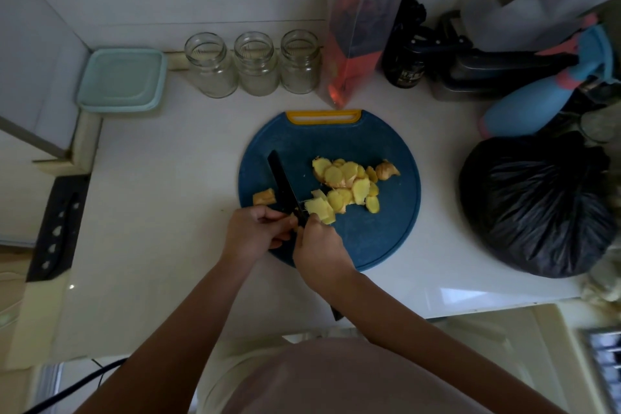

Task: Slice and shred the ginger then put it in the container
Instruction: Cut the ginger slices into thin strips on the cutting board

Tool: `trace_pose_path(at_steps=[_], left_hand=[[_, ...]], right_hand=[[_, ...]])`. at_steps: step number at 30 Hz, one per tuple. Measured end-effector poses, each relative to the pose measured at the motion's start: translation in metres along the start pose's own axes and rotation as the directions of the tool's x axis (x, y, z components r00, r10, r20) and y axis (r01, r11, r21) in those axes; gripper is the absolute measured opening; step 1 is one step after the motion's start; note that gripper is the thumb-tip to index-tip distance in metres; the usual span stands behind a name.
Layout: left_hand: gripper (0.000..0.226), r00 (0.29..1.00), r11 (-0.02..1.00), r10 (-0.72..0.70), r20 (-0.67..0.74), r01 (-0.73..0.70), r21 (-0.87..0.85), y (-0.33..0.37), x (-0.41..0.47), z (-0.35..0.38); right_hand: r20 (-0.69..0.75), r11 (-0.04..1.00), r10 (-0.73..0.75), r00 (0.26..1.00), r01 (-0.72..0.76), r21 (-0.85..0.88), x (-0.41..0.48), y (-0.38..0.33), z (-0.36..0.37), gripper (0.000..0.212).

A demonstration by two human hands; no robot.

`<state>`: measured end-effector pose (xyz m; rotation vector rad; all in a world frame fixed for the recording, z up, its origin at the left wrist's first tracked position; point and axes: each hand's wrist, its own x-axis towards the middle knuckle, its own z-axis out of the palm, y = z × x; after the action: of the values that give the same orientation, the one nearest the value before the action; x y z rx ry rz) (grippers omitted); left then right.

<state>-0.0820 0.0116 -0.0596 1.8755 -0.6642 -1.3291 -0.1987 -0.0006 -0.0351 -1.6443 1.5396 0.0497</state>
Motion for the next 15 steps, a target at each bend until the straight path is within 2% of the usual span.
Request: trace_pose_path(at_steps=[5,7,8,12,15], left_hand=[[0.017,0.999,1.0,0.026,-0.021,-0.026,0.008,-0.001,-0.003,0.0],[0.017,0.997,0.996,0.071,-0.033,-0.069,0.051,-0.001,-0.002,0.001],[0.015,0.994,0.992,0.103,-0.035,-0.099,0.081,-0.002,-0.002,0.002],[0.014,0.958,0.908,0.288,0.014,-0.278,0.313,-0.015,-0.003,0.006],[0.034,0.926,0.819,0.374,0.048,-0.354,0.452,-0.011,-0.003,0.006]], right_hand=[[0.027,0.996,-0.03,0.999,0.032,-0.081,-0.016,0.015,0.001,0.015],[0.015,0.995,-0.025,1.0,0.027,-0.096,-0.024,0.025,-0.002,0.007],[-0.007,0.996,-0.018,1.0,0.017,-0.088,-0.026,0.03,-0.005,0.01],[-0.082,1.0,-0.001,0.997,0.0,-0.015,-0.019,0.041,-0.016,0.017],[-0.082,1.0,-0.008,0.997,0.009,0.012,-0.016,0.043,-0.016,0.017]])
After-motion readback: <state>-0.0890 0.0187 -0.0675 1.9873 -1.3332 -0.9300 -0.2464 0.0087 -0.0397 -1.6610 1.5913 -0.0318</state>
